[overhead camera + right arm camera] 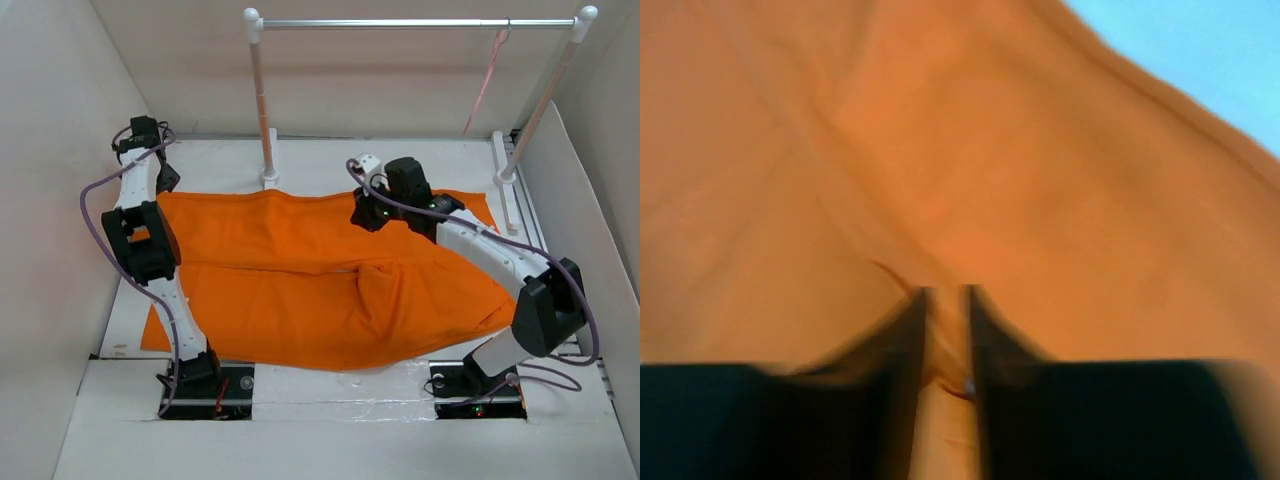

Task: Place the trousers on the hanger
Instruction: Flatten out the trousers at the center of the board.

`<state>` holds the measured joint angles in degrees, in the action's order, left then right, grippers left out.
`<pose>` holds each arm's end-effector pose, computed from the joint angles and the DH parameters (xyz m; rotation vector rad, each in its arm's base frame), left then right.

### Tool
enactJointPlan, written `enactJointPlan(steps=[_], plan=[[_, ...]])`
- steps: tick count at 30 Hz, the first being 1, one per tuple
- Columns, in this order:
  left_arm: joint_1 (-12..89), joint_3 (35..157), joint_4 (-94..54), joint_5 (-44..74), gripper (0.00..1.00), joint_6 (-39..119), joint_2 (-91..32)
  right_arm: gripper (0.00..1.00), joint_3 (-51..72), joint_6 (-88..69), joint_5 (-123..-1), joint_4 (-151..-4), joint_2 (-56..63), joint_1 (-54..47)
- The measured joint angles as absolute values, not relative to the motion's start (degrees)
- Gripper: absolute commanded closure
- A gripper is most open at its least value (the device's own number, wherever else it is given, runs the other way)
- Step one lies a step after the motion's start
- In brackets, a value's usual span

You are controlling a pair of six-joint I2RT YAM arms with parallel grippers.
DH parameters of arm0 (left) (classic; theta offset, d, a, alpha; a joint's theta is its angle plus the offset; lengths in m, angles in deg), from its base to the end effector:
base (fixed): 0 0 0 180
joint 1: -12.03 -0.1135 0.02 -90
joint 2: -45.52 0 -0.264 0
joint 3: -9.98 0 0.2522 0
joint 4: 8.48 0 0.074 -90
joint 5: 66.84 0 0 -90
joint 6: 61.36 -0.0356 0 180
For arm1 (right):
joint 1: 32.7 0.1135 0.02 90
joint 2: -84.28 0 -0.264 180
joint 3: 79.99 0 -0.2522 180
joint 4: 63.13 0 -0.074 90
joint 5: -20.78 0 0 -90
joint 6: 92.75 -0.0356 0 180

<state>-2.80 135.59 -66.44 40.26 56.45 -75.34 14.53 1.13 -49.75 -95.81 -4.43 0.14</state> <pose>0.4531 0.1308 0.2745 -1.0086 2.2461 0.2749 0.2901 0.2014 0.3001 -0.8856 2.0500 0.6535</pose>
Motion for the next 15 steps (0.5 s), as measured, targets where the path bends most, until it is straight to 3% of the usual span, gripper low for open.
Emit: enactJointPlan(steps=[5, 8, 9, 10, 11, 12, 15], plan=[[-0.8, 129.6, -65.3, 41.2, 0.46, 56.1, -72.1, 1.0, 21.1, -2.9, -52.3, -94.0, 1.8, -6.5], [3.2, 121.1, -61.5, 41.0, 0.54, 56.1, -65.9, 0.81, 27.1, -7.3, -54.5, -92.2, 6.0, -13.3], [5.4, 118.0, -60.3, 41.0, 0.57, 56.1, -63.6, 0.62, 29.1, -8.9, -54.8, -91.8, 7.3, -15.8], [8.3, 115.2, -59.2, 40.8, 0.61, 56.1, -61.8, 0.54, 31.6, -10.5, -55.1, -91.0, 8.7, -18.8], [11.5, 113.0, -57.9, 40.3, 0.85, 56.1, -60.4, 0.47, 34.1, -12.3, -55.6, -90.0, 10.1, -21.6], [15.2, 110.9, -56.2, 39.9, 1.0, 56.4, -59.4, 0.4, 36.5, -13.7, -56.0, -89.4, 11.4, -24.7], [24.8, 106.9, -52.2, 36.6, 1.0, 56.6, -58.2, 0.35, 40.2, -16.7, -57.7, -88.7, 12.5, -31.8]])
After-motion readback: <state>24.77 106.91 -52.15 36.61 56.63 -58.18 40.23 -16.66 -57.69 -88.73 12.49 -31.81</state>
